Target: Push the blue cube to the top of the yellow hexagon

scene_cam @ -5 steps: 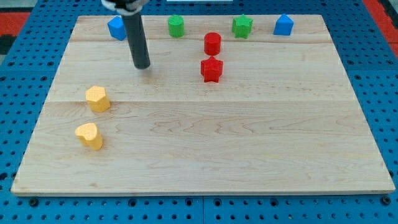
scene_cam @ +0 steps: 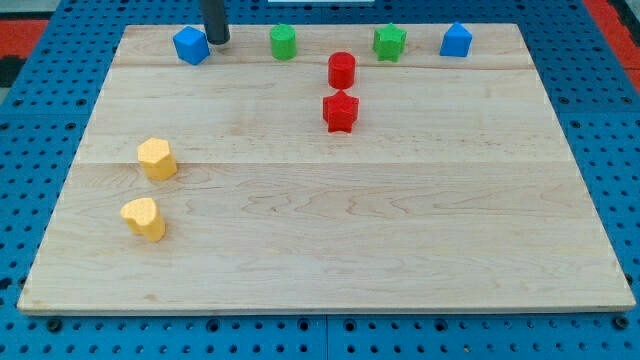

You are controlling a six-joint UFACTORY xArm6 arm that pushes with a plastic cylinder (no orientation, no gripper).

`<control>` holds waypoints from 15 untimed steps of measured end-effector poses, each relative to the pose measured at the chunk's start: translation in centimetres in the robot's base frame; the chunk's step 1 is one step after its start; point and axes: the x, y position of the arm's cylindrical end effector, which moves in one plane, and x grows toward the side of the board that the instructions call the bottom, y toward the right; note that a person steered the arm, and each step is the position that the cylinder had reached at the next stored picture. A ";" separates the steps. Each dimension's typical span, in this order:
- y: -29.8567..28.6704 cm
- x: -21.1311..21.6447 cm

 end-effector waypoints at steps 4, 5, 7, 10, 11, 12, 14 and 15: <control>-1.5 3.3; -2.7 6.4; -2.1 7.5; -2.4 9.3; -2.7 9.9; 2.0 10.0; 7.7 10.1; 9.6 8.5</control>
